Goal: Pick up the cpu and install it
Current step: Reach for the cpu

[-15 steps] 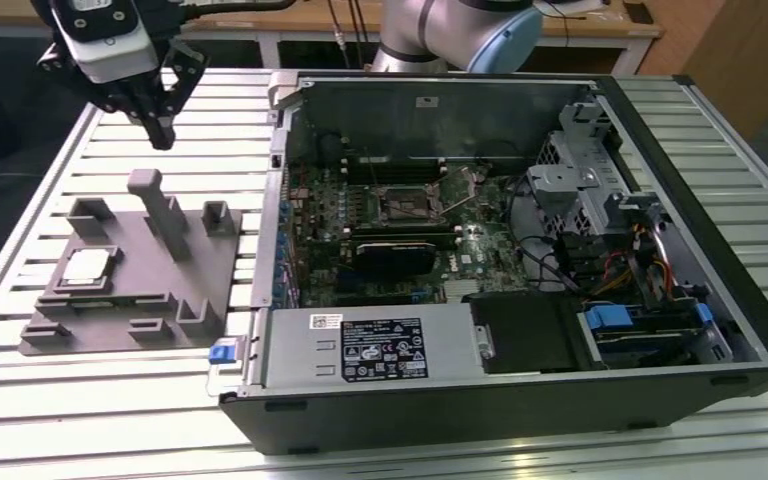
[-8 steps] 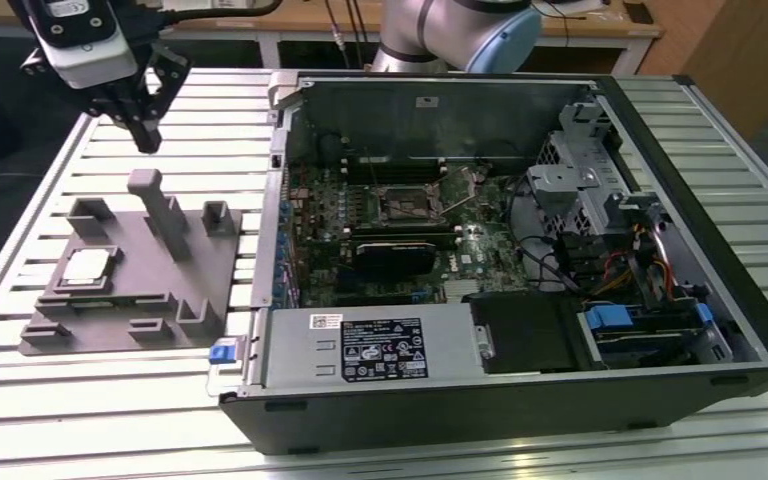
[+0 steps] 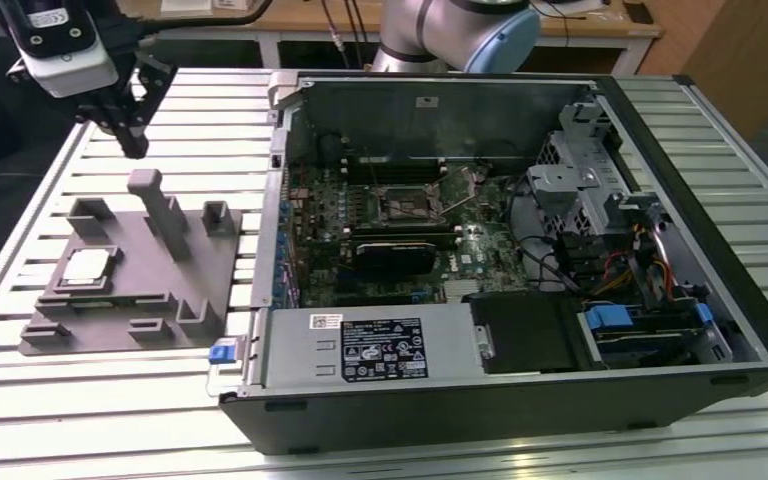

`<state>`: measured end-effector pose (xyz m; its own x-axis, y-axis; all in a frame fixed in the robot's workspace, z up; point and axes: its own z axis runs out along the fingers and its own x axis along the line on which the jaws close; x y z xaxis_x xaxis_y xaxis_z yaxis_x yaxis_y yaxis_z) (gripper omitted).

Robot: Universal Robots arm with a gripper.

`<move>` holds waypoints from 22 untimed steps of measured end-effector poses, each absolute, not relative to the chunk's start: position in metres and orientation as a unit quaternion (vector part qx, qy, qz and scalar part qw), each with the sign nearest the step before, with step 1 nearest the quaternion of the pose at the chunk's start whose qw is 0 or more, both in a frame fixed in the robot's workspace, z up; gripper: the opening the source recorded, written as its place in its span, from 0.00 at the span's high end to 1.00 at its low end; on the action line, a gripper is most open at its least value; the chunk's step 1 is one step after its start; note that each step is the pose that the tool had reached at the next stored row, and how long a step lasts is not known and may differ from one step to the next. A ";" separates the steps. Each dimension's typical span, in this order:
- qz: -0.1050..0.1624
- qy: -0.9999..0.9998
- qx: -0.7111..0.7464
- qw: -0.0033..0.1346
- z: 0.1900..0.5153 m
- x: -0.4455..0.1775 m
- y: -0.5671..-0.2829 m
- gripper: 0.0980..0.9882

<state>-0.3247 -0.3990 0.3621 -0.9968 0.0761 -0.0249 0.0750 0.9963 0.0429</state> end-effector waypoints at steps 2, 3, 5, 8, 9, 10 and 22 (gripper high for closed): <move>0.021 0.999 0.038 0.013 0.361 -0.328 -0.399 0.99; 0.021 0.999 0.038 0.013 0.360 -0.329 -0.399 0.99; 0.021 0.999 0.038 0.013 0.359 -0.332 -0.399 0.99; 0.021 0.999 0.038 0.013 0.357 -0.336 -0.399 0.99; 0.021 0.999 0.038 0.013 0.356 -0.337 -0.399 0.99; 0.021 0.999 0.038 0.013 0.356 -0.338 -0.399 0.99; 0.021 0.999 0.038 0.013 0.350 -0.354 -0.399 0.99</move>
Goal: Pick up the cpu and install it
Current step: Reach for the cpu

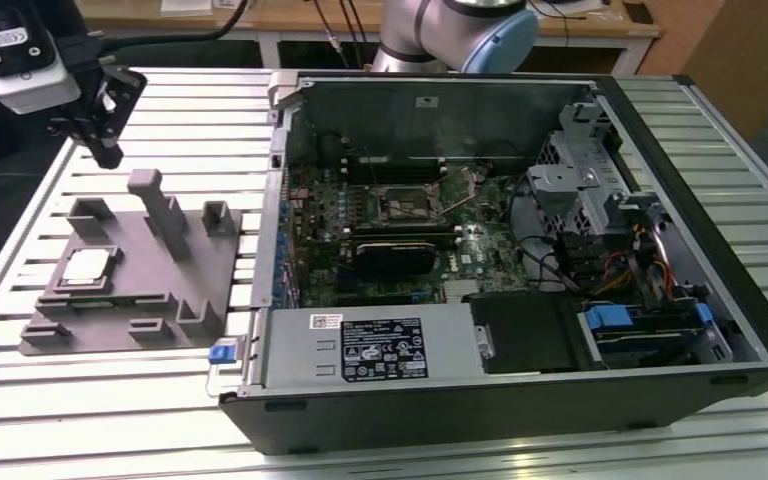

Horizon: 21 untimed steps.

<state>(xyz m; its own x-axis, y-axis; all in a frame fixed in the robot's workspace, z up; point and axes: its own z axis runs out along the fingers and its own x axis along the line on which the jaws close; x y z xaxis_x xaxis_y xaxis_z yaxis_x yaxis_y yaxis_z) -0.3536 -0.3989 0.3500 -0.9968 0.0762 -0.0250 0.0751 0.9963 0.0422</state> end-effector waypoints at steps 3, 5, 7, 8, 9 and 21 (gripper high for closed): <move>0.020 0.999 0.038 0.013 0.348 -0.358 -0.399 0.99; 0.020 0.999 0.038 0.013 0.347 -0.360 -0.399 0.99; 0.020 0.999 0.038 0.013 0.345 -0.363 -0.399 0.99; 0.020 0.999 0.038 0.013 0.344 -0.365 -0.399 0.99; 0.020 0.999 0.038 0.013 0.343 -0.367 -0.399 0.99; 0.020 0.999 0.038 0.013 0.329 -0.383 -0.399 0.99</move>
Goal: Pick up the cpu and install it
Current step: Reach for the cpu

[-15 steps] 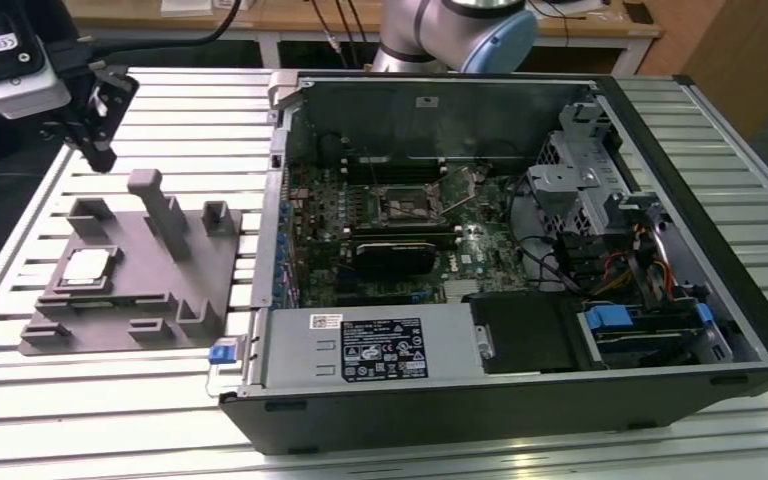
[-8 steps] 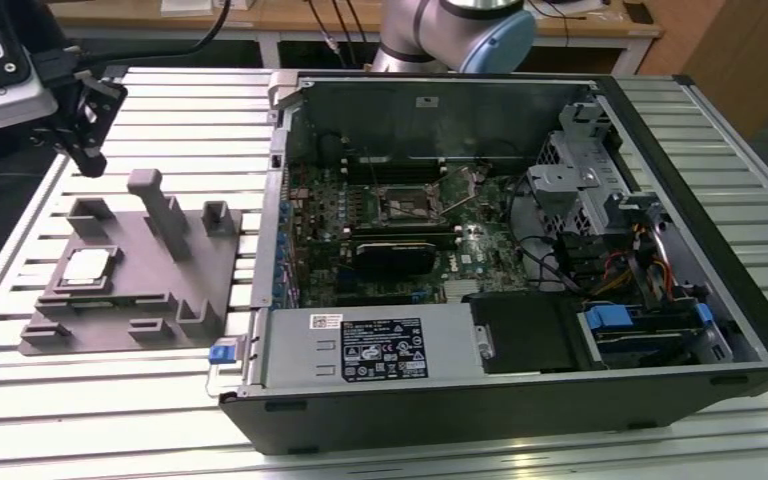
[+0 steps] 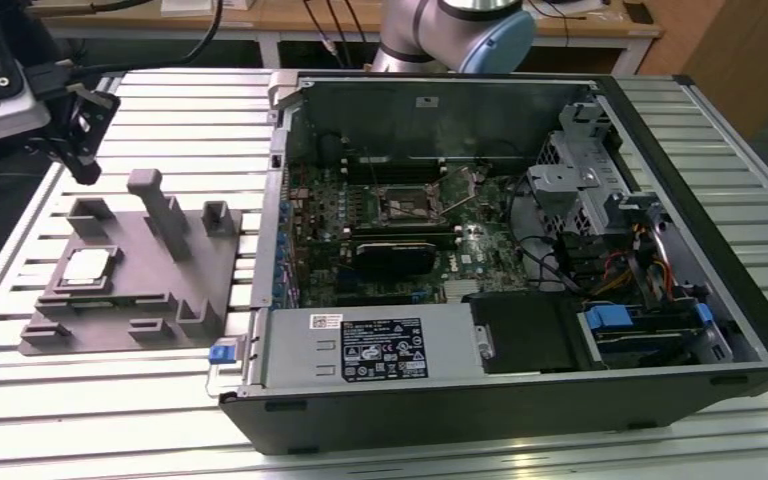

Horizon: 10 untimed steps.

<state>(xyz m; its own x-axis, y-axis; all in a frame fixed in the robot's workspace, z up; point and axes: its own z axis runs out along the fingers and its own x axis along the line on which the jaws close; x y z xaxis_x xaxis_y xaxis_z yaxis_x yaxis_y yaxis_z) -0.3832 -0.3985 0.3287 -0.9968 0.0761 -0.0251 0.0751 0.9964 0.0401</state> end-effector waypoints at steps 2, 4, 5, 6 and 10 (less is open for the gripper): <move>0.020 0.999 0.038 0.013 0.326 -0.385 -0.398 0.99; 0.019 0.999 0.038 0.013 0.323 -0.386 -0.398 0.99; 0.019 0.999 0.038 0.013 0.322 -0.387 -0.398 0.99; 0.019 0.999 0.038 0.013 0.321 -0.387 -0.398 0.99; 0.019 0.999 0.038 0.013 0.318 -0.389 -0.399 0.99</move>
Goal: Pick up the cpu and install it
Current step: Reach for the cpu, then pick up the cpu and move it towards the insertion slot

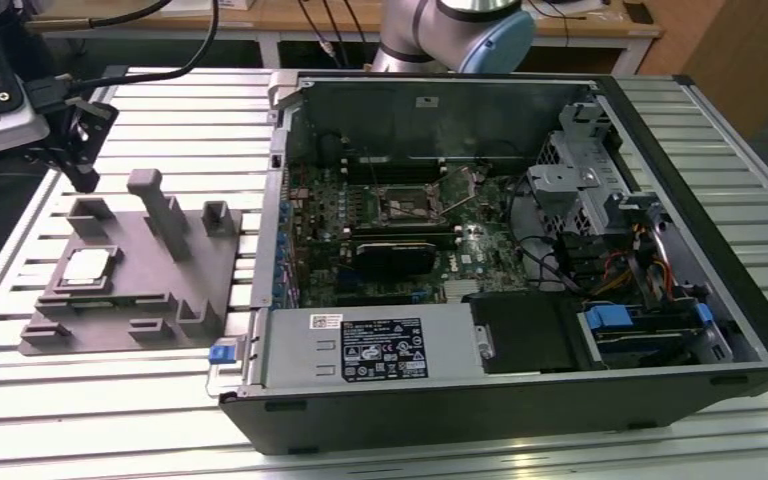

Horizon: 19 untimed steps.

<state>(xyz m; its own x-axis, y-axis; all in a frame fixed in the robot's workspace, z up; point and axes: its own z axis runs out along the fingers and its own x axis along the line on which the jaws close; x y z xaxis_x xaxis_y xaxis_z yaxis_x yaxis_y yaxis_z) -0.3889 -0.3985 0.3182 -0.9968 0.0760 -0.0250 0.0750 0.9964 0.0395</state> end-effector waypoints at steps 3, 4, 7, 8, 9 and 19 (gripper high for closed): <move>0.019 0.999 0.038 0.013 0.318 -0.389 -0.398 0.99; 0.019 0.999 0.038 0.013 0.318 -0.389 -0.398 0.99; 0.019 0.999 0.038 0.013 0.317 -0.390 -0.398 0.99; 0.019 0.999 0.038 0.013 0.317 -0.390 -0.398 0.99; 0.019 0.999 0.038 0.013 0.317 -0.390 -0.398 0.99; 0.019 0.999 0.038 0.013 0.314 -0.394 -0.398 0.99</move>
